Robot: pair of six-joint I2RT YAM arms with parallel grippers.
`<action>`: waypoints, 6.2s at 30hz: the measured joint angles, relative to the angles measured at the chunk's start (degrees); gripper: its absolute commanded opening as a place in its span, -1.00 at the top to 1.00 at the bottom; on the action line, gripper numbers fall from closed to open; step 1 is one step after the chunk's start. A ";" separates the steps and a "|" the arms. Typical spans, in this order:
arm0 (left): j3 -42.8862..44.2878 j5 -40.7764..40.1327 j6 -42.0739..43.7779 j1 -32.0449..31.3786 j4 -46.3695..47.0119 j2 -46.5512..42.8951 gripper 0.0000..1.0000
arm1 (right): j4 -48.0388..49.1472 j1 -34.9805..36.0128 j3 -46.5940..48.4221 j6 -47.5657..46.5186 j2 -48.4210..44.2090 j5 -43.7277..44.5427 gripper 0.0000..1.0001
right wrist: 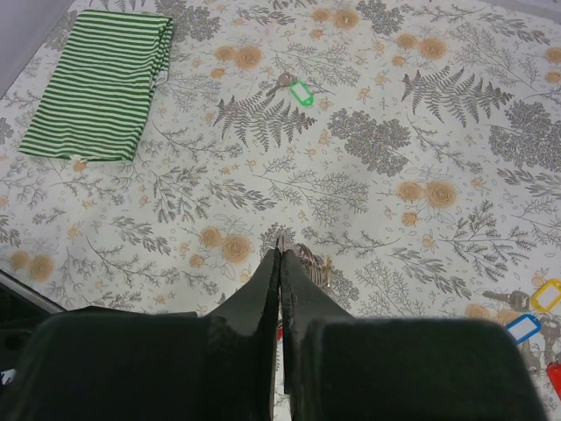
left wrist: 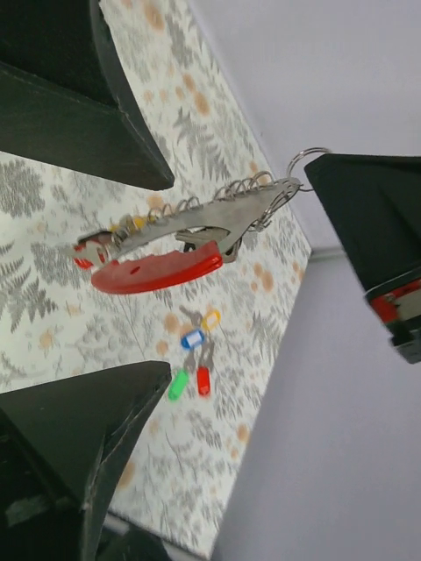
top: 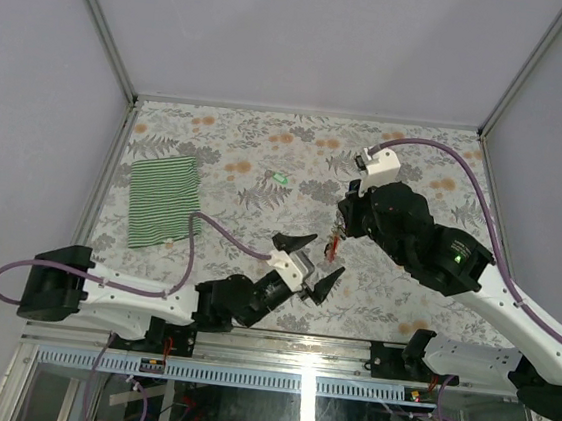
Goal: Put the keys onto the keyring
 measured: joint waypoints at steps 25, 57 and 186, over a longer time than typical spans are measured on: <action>4.22 -15.89 17.64 -1.40 19.69 12.24 0.62 | 0.44 0.02 -0.04 2.89 -4.09 -3.89 1.00; 0.81 -8.28 10.78 -1.70 6.91 1.62 1.00 | 21.14 0.04 -17.35 -2.43 -17.03 -11.91 1.00; -3.82 25.83 -6.88 1.49 -17.22 -23.02 1.00 | 5.64 0.26 -8.41 -37.88 -23.80 -53.92 0.31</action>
